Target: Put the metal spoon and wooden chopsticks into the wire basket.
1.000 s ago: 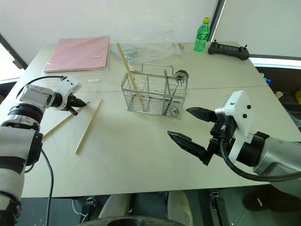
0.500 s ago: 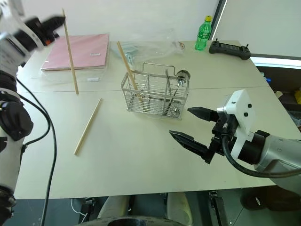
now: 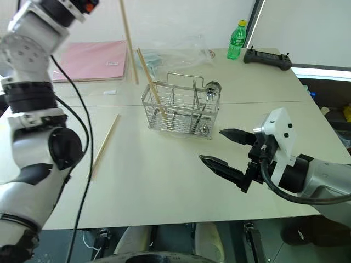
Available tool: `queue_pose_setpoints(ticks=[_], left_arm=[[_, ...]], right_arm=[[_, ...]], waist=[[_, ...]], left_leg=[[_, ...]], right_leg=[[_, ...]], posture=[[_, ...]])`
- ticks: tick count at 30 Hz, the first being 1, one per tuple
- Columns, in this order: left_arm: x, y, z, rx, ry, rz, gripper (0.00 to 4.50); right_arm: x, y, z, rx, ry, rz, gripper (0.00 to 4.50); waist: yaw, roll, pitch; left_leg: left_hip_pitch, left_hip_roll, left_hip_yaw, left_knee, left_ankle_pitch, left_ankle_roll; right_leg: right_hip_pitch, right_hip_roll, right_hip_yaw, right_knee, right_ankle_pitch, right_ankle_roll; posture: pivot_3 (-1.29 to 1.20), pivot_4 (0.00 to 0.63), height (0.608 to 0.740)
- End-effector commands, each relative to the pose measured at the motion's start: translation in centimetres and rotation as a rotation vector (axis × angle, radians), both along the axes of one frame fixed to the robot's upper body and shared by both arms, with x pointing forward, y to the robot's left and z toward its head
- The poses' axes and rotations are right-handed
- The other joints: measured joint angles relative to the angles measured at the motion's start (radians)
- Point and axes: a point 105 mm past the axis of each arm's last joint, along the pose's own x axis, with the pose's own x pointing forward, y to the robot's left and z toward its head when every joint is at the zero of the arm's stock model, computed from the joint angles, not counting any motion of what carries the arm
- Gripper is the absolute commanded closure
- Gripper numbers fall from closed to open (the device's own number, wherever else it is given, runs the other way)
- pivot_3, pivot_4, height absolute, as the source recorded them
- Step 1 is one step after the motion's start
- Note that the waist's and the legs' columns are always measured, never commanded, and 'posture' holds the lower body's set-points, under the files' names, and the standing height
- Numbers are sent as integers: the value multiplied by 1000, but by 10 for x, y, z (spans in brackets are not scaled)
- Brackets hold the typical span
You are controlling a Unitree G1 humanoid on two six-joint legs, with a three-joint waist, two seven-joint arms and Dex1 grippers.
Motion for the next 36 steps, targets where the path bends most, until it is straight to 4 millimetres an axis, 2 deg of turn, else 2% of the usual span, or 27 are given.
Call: queue_pose_setpoints(ticks=[1, 3, 7, 10, 16, 22, 24, 26, 28, 30, 32, 34, 36], left_arm=[[-13, -12, 12, 10, -87, -9, 4469], [-8, -24, -1, 49, -90, -11, 4469], [-3, -32, -13, 57, -73, -26, 4469], [-3, -37, -17, 59, -68, -45, 3429], [-11, -39, -14, 48, -68, -96, 460], [-13, -20, 0, 40, -44, -60, 460], [-8, -2, 5, 51, -21, 3, 460], [2, 22, 2, 118, 25, 92, 460], [16, 51, -11, 216, 102, 219, 460], [26, 70, -25, 294, 175, 308, 460], [42, 100, -57, 468, 279, 480, 460], [50, 123, -87, 572, 392, 575, 460], [56, 134, -112, 641, 476, 626, 460]], right_arm=[[-1, -1, 7, 1, -40, -6, 0], [-1, -1, 9, 6, -45, -11, 0], [-2, -2, 11, 16, -50, -24, 0], [-1, -3, 12, 24, -53, -38, 0], [0, -3, 12, 34, -52, -47, 0], [-1, -3, 9, 20, -44, -39, 0], [-1, -3, 8, 16, -43, -36, 0], [-2, -3, 7, 17, -43, -35, 0], [-2, -3, 5, 20, -41, -38, 0], [-3, -3, 4, 20, -39, -39, 0], [-6, -1, -2, 1, -29, -23, 0], [-9, 0, -8, -21, -20, -1, 0], [-11, 2, -12, -41, -17, 19, 0]], waist=[[-2, 0, 0], [1, 1, 0], [3, 1, 0], [2, 1, 0], [2, 1, 0], [1, 1, 0], [1, 1, 0], [-2, 1, 0], [-6, 2, 0], [-4, 4, -1], [3, 3, -1], [5, 3, -1], [5, 3, -1]], left_leg=[[0, 0, 0, 0, 0, 0], [0, 0, 0, 0, 0, 0], [0, 0, 0, 0, 0, 0], [-1, 0, 0, 1, 0, 0], [-1, 0, 0, 0, 0, 0], [0, 0, 0, 0, 0, 0], [0, 0, 0, 0, 0, 0], [0, 0, 0, 0, 0, 0], [0, 0, 0, -1, 0, 0], [1, 0, 0, -2, 0, 1], [1, 0, 0, -1, 0, 1], [0, 0, -1, 0, 0, 1], [-1, 0, 0, 0, 0, 0]], right_leg=[[0, 0, 0, 0, -1, -1], [0, 1, 0, 0, -1, -2], [0, 1, 0, 0, -1, -2], [0, 1, 0, 0, -1, -3], [0, 1, 0, 0, -1, -3], [0, 1, 0, 0, -1, -3], [0, 1, 0, 0, -1, -3], [0, 1, 0, 0, -1, -3], [0, 1, 0, 0, -1, -3], [0, 1, 0, 0, -1, -3], [0, 1, 0, 0, -1, -3], [0, 1, 0, 0, -2, -3], [0, 1, 0, -1, -2, -3]], posture=[[0, 150, 728], [0, 150, 728], [0, 150, 728], [0, 150, 728], [0, 150, 728], [0, 150, 728], [0, 150, 728], [0, 150, 728], [0, 150, 728], [0, 150, 728], [0, 150, 728], [0, 150, 728], [0, 150, 728]])
